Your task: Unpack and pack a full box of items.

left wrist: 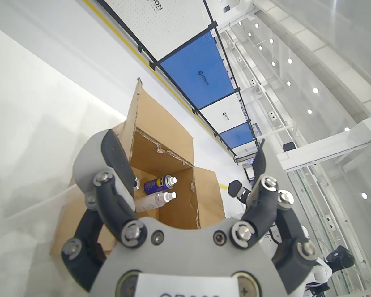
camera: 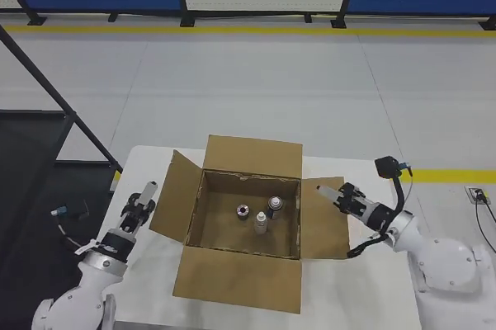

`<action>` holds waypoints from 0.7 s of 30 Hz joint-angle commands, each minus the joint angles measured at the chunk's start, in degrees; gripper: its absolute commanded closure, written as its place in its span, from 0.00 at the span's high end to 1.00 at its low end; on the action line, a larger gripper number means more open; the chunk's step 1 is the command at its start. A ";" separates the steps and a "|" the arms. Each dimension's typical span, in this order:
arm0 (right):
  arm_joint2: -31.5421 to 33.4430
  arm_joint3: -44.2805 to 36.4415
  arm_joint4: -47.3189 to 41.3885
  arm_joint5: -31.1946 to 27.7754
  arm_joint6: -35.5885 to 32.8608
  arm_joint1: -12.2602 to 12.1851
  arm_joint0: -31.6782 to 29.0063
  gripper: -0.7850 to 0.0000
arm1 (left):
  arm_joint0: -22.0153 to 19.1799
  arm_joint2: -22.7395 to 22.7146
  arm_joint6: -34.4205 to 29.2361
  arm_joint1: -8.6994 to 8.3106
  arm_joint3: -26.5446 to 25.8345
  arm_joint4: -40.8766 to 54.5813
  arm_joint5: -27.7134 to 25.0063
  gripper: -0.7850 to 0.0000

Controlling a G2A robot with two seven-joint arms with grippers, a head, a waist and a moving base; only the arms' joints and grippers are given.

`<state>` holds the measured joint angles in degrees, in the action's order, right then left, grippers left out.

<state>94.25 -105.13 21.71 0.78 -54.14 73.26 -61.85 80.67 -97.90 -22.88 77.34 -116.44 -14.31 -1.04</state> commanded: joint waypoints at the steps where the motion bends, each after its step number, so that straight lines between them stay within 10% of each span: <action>1: 2.02 1.44 -1.13 2.57 -1.91 -0.36 0.48 1.00 | -0.07 0.85 -0.32 -0.06 -0.23 -0.09 -0.13 1.00; 10: 1.59 9.22 3.09 5.66 -15.98 -2.40 5.60 1.00 | -0.62 4.39 -1.57 -0.42 -1.70 -2.01 -0.44 1.00; 21: -3.16 12.60 1.27 3.53 -17.78 -3.22 8.60 1.00 | -0.03 0.98 3.09 -0.80 -3.21 -0.55 1.20 1.00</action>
<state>91.21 -92.82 23.19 4.39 -71.74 70.11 -53.42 80.47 -95.94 -20.45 76.58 -119.85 -15.28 -0.23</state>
